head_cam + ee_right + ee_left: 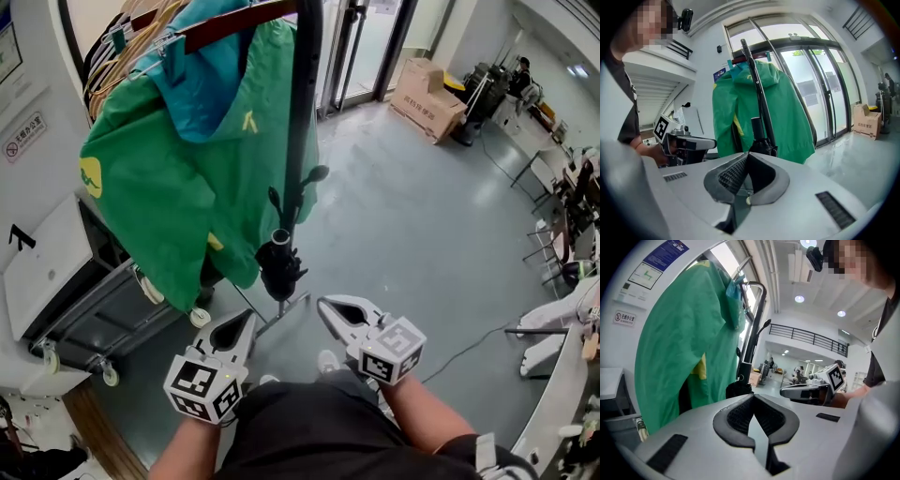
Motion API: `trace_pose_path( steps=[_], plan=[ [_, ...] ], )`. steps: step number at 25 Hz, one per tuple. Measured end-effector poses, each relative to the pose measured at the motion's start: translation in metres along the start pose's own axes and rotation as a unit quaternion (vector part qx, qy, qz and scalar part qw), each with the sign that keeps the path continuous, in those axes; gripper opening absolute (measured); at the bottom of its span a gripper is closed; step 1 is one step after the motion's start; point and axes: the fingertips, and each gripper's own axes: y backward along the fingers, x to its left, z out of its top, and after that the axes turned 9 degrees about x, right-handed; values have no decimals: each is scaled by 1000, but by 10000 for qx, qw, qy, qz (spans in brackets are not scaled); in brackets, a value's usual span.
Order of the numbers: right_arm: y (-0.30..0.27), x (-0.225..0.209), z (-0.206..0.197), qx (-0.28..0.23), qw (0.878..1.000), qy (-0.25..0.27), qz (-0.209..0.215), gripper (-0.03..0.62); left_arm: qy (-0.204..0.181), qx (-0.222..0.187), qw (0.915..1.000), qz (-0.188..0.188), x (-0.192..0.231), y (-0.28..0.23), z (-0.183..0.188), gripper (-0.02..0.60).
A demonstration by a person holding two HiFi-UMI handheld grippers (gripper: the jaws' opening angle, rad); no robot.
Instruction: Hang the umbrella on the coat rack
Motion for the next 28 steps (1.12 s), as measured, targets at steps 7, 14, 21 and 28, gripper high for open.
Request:
trace_pose_path(
  steps=[7, 14, 21, 28],
  plan=[
    [17, 4, -1, -9, 9999, 162, -4, 11, -74, -101, 9999, 111, -8, 7, 6, 15],
    [35, 7, 4, 77, 9984, 442, 352, 11, 146, -322, 9981, 502, -22, 8, 9, 15],
    [41, 2, -5, 239, 9962, 544, 633, 11, 426, -455, 9938, 919, -28, 13, 2, 15],
    [47, 0, 1, 143, 9953, 574, 765, 11, 414, -402, 9929, 1037, -38, 10, 1, 15]
  ],
)
